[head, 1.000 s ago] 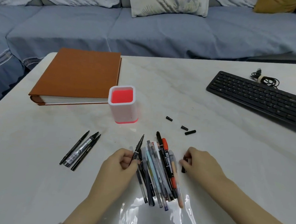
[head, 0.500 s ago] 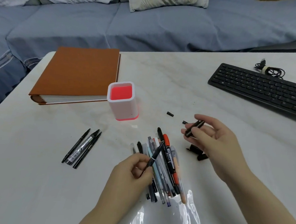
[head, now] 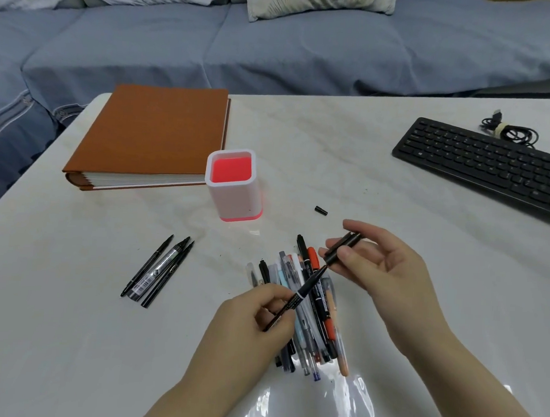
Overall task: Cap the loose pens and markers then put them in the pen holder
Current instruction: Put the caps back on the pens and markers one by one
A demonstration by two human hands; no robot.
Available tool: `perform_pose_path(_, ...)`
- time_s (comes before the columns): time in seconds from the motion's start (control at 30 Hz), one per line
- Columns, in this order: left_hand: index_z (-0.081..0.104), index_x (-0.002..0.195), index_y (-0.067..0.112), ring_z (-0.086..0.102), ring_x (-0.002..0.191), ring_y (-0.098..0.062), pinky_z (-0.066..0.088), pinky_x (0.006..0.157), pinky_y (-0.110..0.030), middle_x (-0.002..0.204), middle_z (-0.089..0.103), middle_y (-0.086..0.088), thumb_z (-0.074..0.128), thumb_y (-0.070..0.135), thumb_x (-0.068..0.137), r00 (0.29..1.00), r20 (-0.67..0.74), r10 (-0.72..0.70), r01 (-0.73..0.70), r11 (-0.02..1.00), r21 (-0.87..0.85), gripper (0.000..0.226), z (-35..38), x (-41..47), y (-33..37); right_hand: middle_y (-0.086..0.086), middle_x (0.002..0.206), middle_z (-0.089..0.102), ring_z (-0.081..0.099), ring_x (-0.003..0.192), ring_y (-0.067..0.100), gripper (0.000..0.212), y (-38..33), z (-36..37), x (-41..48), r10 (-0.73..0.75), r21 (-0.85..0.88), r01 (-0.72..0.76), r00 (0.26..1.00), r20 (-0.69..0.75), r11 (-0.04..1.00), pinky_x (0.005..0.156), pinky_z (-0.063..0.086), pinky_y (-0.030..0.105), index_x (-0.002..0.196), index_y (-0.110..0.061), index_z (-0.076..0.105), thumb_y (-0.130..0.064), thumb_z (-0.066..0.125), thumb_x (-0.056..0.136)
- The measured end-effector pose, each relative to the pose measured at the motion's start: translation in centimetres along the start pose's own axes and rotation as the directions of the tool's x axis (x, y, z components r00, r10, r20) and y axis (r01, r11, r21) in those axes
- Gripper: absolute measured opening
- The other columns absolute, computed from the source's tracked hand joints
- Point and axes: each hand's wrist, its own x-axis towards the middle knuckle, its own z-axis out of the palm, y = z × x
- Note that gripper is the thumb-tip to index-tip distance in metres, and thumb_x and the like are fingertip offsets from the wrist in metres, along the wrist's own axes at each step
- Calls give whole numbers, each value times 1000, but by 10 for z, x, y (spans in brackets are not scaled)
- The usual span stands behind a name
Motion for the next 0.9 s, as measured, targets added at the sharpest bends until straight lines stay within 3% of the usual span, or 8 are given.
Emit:
perform_pose_path(0.1, 60, 82, 48, 63, 72, -27, 52, 70, -34, 78, 64, -7, 64, 15, 80, 1000, 7, 15, -15, 999, 32, 33, -1, -1, -1, 7, 87, 75, 72, 82, 18, 27, 1, 0, -2, 17, 8, -17, 1000, 17, 1000, 68, 56, 18, 102, -15, 63, 4, 56, 84)
perform_pose_path(0.3, 64, 71, 46, 59, 63, -14, 43, 54, -12, 75, 66, 1, 63, 16, 82, 1000, 11, 30, -30, 997, 65, 31, -3, -3, 3, 8, 89, 74, 72, 84, 19, 27, 5, 3, -7, 39, -10, -39, 997, 62, 999, 73, 58, 23, 96, -18, 65, 4, 56, 83)
perform_pose_path(0.47, 62, 67, 51, 59, 56, -3, 46, 57, -12, 63, 65, 11, 60, 12, 83, 999, 26, 30, -31, 999, 37, 43, -3, -4, 5, 7, 81, 75, 72, 81, 20, 27, 7, 1, -9, 13, 22, -14, 999, 42, 1000, 71, 58, 24, 91, -16, 65, 7, 55, 82)
perform_pose_path(0.6, 65, 69, 54, 55, 52, -5, 48, 59, -25, 55, 61, 10, 58, 7, 83, 997, 69, 23, -23, 1000, -4, 49, -3, 0, 5, 5, 74, 75, 72, 78, 20, 28, 5, 1, -11, -42, 17, 41, 997, 59, 999, 68, 57, 21, 88, -14, 64, 11, 54, 81)
perform_pose_path(0.67, 68, 69, 47, 56, 51, -6, 48, 57, -23, 57, 63, 7, 57, 4, 84, 996, 92, 12, -10, 1000, -23, 46, -5, 1, 4, 6, 72, 74, 72, 76, 20, 27, 5, 0, -10, -31, 46, 28, 998, 60, 999, 66, 57, 21, 88, -13, 64, 11, 53, 81)
perform_pose_path(0.83, 67, 89, 35, 58, 61, -1, 41, 57, -10, 57, 62, 12, 54, 18, 88, 995, 97, 33, -54, 973, 223, 21, -2, 8, 0, 7, 70, 74, 72, 70, 17, 26, 26, -6, -4, 81, 75, -80, 997, -15, 994, 61, 57, 18, 88, -12, 65, 11, 55, 80)
perform_pose_path(0.9, 66, 97, 34, 60, 71, -2, 42, 64, -11, 69, 64, 14, 52, 22, 89, 995, 71, 76, -95, 940, 326, 20, 1, 11, -1, 4, 67, 74, 71, 67, 14, 25, 33, -13, 3, 92, 88, -82, 988, -122, 993, 62, 57, 18, 89, -12, 65, 9, 57, 80)
